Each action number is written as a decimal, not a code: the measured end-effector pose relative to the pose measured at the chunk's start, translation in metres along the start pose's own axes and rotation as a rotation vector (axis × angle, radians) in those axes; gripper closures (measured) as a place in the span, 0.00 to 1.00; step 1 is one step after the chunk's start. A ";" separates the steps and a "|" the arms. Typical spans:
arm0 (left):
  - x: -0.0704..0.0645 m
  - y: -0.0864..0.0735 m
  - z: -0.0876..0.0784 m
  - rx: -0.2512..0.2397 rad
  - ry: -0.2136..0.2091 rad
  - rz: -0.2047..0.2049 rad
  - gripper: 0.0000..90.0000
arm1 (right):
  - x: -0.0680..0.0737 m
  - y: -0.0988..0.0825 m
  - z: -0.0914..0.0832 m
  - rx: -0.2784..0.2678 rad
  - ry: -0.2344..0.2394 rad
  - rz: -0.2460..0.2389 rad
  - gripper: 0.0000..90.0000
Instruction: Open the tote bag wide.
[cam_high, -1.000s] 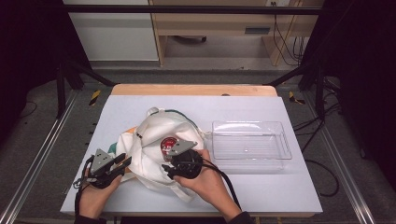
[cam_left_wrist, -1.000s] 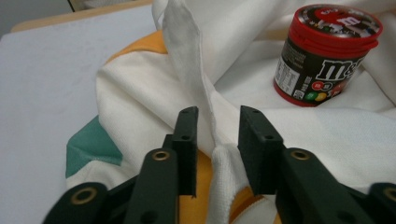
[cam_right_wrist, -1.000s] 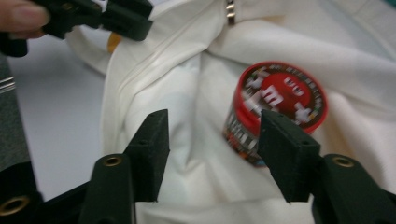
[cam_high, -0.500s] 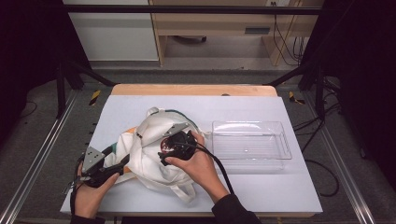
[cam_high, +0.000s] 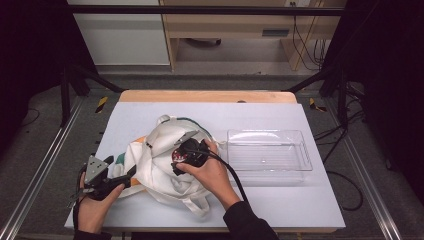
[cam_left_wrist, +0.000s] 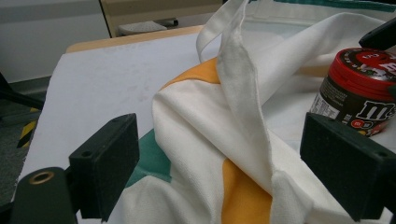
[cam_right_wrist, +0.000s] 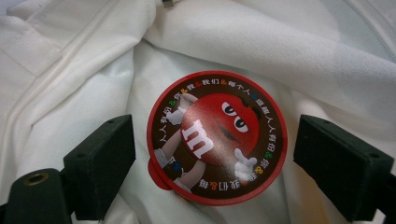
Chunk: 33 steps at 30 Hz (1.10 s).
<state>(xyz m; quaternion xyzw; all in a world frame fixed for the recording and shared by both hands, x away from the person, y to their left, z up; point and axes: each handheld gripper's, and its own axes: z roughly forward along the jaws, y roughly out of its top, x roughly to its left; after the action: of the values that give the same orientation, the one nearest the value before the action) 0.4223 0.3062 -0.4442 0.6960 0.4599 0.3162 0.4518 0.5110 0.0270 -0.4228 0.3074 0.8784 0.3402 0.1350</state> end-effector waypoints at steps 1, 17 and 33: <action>0.001 0.000 0.000 0.001 0.002 0.001 0.13 | 0.000 0.000 0.000 0.000 0.000 0.000 0.15; 0.002 -0.001 0.000 0.005 0.000 0.004 0.12 | 0.001 -0.002 0.013 0.052 0.006 0.007 0.20; 0.002 -0.002 0.001 0.010 0.004 0.006 0.12 | 0.002 -0.003 0.017 0.059 -0.004 -0.012 0.25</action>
<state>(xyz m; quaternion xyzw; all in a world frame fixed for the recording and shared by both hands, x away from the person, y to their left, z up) 0.4232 0.3077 -0.4459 0.6991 0.4602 0.3166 0.4463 0.5156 0.0352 -0.4372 0.3067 0.8895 0.3131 0.1294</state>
